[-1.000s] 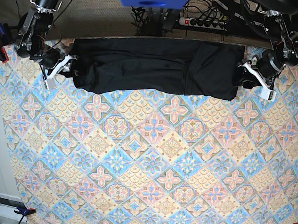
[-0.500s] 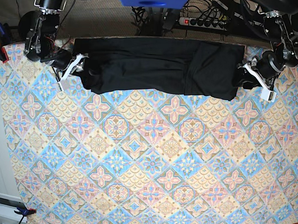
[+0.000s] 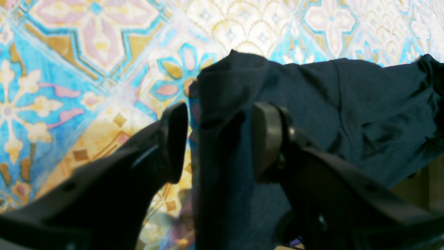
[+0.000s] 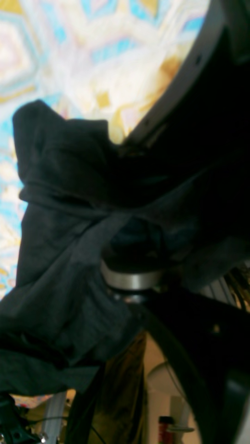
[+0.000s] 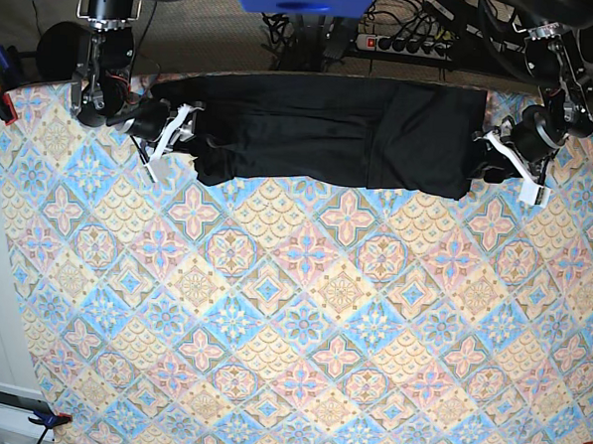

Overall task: Layout the t-shirt on the table in an organized manner, then fold the t-shirt properly
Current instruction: 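Grasp both strip ends and pull them apart to tidy the strip, then lift the strip end with the right gripper and fold it toward the left gripper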

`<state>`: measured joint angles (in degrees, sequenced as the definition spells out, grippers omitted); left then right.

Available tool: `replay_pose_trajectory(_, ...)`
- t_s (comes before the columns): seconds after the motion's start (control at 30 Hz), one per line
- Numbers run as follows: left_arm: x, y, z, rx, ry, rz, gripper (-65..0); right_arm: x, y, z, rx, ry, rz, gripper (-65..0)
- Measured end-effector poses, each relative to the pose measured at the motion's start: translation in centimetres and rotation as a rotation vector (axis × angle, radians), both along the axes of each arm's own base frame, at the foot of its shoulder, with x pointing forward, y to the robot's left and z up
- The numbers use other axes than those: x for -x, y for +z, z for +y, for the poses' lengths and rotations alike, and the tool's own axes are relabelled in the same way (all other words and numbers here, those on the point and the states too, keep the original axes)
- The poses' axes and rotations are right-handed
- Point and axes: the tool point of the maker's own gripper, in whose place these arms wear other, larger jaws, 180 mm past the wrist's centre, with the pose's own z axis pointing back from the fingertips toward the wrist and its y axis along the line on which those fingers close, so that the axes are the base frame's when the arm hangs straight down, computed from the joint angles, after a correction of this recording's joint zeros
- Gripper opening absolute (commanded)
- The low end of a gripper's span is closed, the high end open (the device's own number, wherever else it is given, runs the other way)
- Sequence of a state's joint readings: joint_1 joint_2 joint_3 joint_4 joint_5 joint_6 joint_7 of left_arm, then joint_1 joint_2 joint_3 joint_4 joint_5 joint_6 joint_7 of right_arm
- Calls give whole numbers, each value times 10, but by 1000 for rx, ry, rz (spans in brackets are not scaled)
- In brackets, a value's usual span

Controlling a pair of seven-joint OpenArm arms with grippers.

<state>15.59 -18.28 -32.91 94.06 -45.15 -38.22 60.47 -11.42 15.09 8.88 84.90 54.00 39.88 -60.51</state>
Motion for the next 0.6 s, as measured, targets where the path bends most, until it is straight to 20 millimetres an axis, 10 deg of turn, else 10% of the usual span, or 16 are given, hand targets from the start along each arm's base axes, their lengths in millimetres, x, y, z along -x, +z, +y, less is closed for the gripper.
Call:
replay_pose_trajectory(0.3, -3, 2, 0, 0, 1, -10, -363, 1, -4, -7, 18, -21, 15, -650)
replay_pose_trajectory(0.6, -10, 9, 1, 10, 19, -56, -363, -20, 0, -64, 163, -115, -21, -650)
